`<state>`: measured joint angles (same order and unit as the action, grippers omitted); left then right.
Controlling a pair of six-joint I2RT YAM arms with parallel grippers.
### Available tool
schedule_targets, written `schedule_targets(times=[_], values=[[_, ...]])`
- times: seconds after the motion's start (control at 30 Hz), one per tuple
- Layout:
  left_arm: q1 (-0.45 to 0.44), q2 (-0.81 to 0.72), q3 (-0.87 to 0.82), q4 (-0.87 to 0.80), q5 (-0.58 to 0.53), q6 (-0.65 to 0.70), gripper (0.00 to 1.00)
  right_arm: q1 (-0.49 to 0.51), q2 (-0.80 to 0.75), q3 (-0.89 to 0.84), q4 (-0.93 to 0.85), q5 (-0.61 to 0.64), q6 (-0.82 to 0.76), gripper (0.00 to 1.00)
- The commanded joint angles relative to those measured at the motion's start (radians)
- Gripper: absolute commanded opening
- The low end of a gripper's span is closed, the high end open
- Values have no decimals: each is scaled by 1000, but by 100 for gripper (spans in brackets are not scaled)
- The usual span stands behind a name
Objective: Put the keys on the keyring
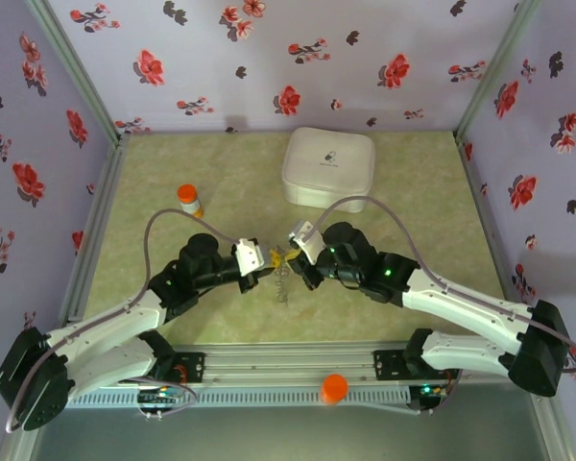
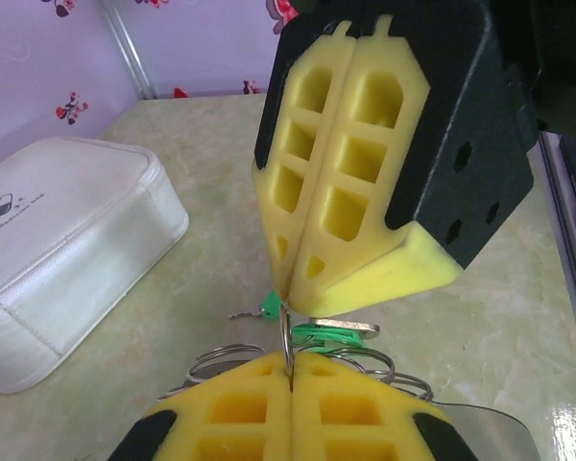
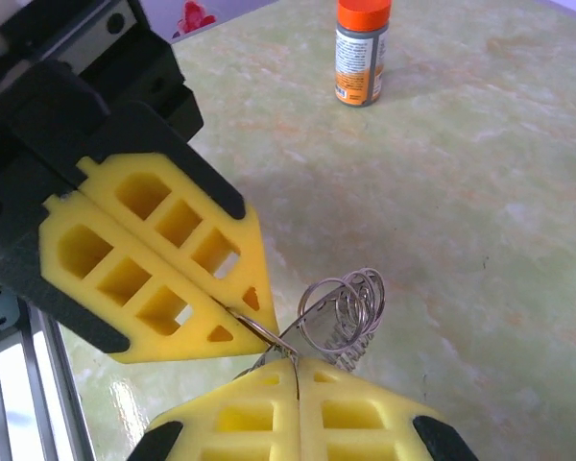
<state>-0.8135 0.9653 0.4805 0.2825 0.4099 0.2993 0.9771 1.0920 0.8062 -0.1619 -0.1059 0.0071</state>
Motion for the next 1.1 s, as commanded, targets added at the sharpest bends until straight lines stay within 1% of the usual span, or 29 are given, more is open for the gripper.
schedule_targets(times=[0.0,0.27,0.4,0.63,0.8,0.83,0.87,0.97,1.07], values=[[-12,-30,8,42,58,47,0,-12,-4,-15,73,88,92,0],[-22,-39,2,56,20,145,0,-12,-32,-73,162,107,238,0],[-29,-38,-3,82,9,177,0,-12,-32,-85,173,108,284,0],[-33,-44,-19,138,-2,187,0,-12,-33,-96,182,82,304,0],[-34,-43,-29,188,3,160,0,-23,-27,-75,133,40,291,0],[-35,-40,-31,195,4,154,0,-23,-28,-69,115,39,286,2],[-34,-40,-32,202,7,147,0,-26,-31,-61,99,40,281,10],[-34,-35,-45,230,19,116,0,-35,-59,-47,56,49,261,27],[-35,-28,-63,267,35,76,0,-51,-103,-28,-3,54,221,38]])
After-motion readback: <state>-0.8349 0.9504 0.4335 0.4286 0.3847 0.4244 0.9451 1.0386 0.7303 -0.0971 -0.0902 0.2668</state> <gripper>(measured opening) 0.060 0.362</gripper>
